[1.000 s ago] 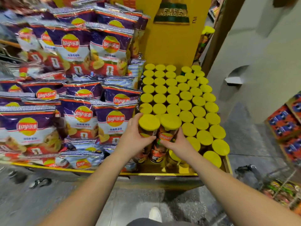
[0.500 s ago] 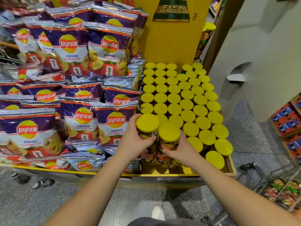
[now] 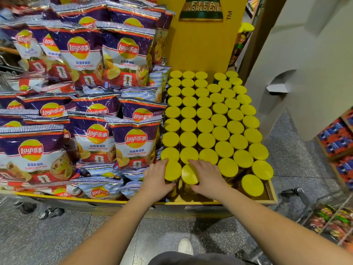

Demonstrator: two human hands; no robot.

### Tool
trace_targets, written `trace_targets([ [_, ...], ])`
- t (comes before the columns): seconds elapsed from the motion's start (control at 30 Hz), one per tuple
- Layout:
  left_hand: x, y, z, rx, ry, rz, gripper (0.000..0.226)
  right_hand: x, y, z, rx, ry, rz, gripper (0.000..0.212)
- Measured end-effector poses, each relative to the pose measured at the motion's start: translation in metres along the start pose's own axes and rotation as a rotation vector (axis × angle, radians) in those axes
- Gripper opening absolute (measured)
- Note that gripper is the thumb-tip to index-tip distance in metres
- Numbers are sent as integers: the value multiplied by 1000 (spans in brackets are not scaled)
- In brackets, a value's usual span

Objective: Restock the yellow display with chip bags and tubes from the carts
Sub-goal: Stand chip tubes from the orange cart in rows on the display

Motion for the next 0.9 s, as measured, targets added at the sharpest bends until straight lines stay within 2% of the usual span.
trace_targets([
  [0.1,0,-3,11,218,-49,32,88,-2,-6,3,-174,36,-45,83],
  [0.2,-1,1,19,325,-63,73,83,-5,-13,8,-278,59,-115,78],
  [0.27,-1,3,22,347,-50,89,80,-5,-15,8,-315,71,-139,76],
  [0.5,-9,0,22,392,53,84,80,-6,-11,13,-255,86,-43,72],
  [0.67,-6,-2,23,422,-1,68,88,-7,-7,10,-278,87,-60,72],
  [0.73,-8,5,17,355,15,86,90,-9,-3,4,-244,38,-96,79],
  [0.8,-7,19,5,228,62,136,85,-11,-2,-14,-105,-18,-135,80],
  [0.9,5,59,-27,6,177,191,74,-13,20,-73,188,78,-88,65],
])
Point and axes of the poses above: each hand's wrist, its own x-axis towards the middle knuckle, its own z-axis out of the palm, y = z × x, the point moved 9 cm from there along x, towards the middle knuckle, and after that the axes turned 6 degrees about z, right-handed, at the moved point
